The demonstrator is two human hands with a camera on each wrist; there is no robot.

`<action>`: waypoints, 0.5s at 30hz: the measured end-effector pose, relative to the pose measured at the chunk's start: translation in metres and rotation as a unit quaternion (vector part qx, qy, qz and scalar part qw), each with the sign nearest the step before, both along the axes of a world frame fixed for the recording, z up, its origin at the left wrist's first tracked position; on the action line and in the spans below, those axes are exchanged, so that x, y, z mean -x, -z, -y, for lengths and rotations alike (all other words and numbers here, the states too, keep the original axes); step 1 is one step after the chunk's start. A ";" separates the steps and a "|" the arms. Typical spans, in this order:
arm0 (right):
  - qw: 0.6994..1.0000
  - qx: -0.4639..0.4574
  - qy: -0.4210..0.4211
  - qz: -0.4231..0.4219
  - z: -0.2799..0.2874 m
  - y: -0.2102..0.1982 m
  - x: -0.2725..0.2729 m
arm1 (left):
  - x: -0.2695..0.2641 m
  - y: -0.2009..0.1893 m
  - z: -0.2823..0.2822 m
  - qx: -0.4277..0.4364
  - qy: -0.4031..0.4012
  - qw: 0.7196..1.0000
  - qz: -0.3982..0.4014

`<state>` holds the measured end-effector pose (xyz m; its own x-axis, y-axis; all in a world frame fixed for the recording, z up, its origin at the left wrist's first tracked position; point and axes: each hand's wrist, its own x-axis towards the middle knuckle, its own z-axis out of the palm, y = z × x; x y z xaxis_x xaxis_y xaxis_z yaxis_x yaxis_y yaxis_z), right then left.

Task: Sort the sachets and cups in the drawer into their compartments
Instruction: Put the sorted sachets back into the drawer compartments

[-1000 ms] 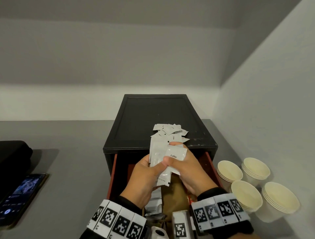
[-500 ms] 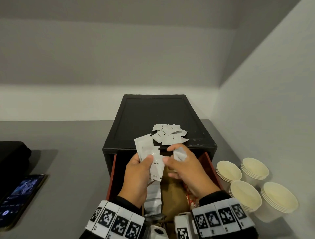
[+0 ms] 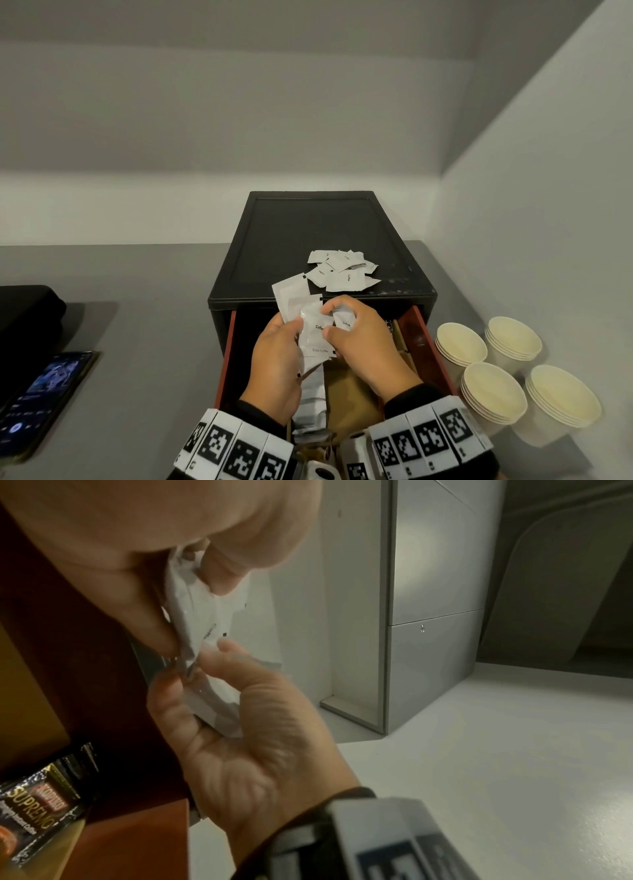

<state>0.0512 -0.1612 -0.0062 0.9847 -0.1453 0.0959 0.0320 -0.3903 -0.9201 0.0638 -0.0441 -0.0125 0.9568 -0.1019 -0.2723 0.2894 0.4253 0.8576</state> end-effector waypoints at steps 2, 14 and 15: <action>1.000 0.024 -0.001 0.005 -0.003 0.000 0.000 | 0.000 -0.001 0.001 -0.004 0.002 1.000 -0.004; 0.994 0.078 -0.044 -0.067 -0.004 0.000 -0.002 | 0.003 0.000 -0.002 -0.025 0.047 0.997 -0.051; 0.995 0.057 -0.041 -0.070 -0.003 0.000 -0.002 | 0.003 0.000 -0.002 -0.026 0.046 0.997 -0.053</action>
